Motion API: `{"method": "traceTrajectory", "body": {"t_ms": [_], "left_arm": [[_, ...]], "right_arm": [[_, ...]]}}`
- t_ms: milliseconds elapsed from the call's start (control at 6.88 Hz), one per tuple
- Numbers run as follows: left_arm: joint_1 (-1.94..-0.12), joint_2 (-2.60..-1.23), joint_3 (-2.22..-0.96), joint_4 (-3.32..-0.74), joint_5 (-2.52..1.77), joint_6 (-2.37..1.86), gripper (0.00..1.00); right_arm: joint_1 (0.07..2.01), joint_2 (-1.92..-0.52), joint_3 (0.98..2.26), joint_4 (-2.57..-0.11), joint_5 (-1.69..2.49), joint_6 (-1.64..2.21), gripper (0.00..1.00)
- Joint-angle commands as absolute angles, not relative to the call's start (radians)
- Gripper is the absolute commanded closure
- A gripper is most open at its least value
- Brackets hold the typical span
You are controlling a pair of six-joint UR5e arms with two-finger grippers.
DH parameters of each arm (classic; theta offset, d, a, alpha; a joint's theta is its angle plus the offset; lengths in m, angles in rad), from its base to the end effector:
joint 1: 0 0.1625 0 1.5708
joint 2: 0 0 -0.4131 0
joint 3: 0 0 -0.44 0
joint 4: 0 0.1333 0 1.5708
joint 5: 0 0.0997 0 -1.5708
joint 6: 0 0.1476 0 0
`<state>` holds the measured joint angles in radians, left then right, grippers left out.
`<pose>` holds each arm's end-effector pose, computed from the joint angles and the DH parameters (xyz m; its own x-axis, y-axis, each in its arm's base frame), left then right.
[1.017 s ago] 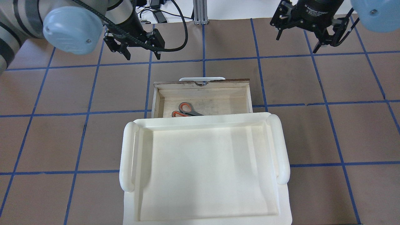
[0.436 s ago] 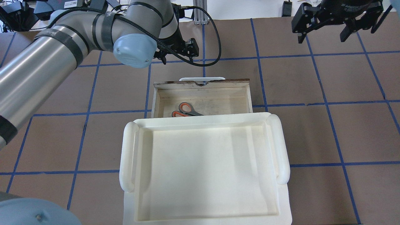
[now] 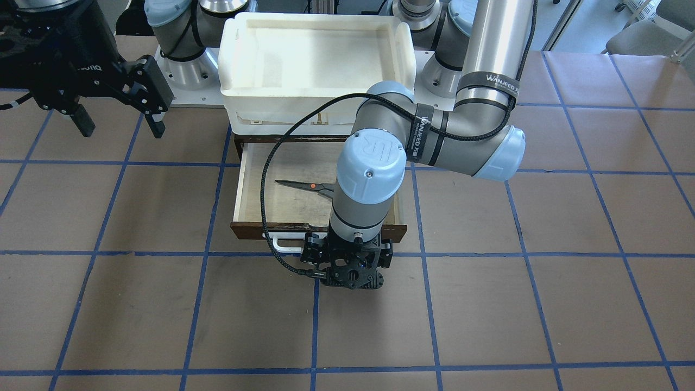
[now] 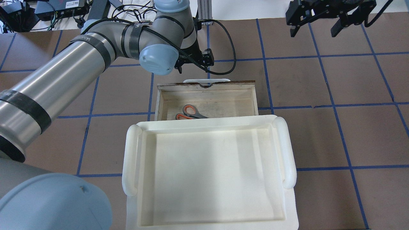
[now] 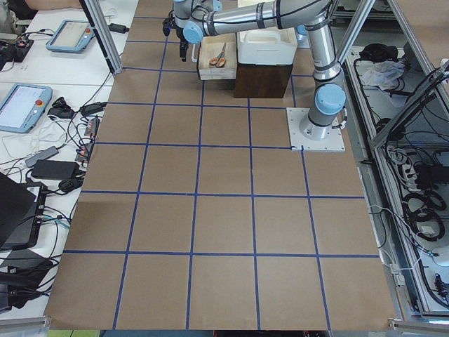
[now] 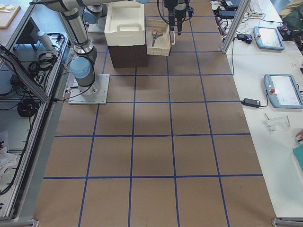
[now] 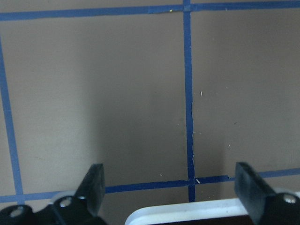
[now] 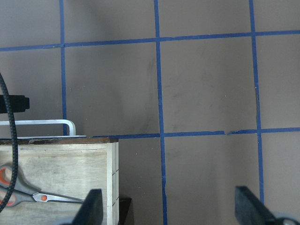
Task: Put scissors in drawer and close it
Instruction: 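Move the left gripper over the white drawer handle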
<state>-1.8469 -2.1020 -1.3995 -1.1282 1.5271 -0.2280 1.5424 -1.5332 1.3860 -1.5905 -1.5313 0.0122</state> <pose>-0.3342 -0.6668 0.2250 -0.9968 0.0520 0.0611 0.0476 0.9964 -0.0706 0.1228 -0.5773 0.5110 -0.9986 0.0338 -0.0410 0.0402 0.9854 -0.1656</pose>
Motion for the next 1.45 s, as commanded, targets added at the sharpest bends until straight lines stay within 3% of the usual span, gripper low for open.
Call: {"method": "traceTrajectory", "body": {"t_ms": [0, 1307], "left_arm": [[-1.848, -2.134, -1.358, -1.208, 1.526, -0.23, 0.0], [-1.845, -2.103, -1.341, -1.388, 1.499, -0.284, 0.0]], "right_arm": [[1.545, -1.485, 1.351, -1.589, -1.555, 0.025, 0.0], [1.548, -1.488, 1.358, -1.586, -1.562, 0.021, 0.0]]}}
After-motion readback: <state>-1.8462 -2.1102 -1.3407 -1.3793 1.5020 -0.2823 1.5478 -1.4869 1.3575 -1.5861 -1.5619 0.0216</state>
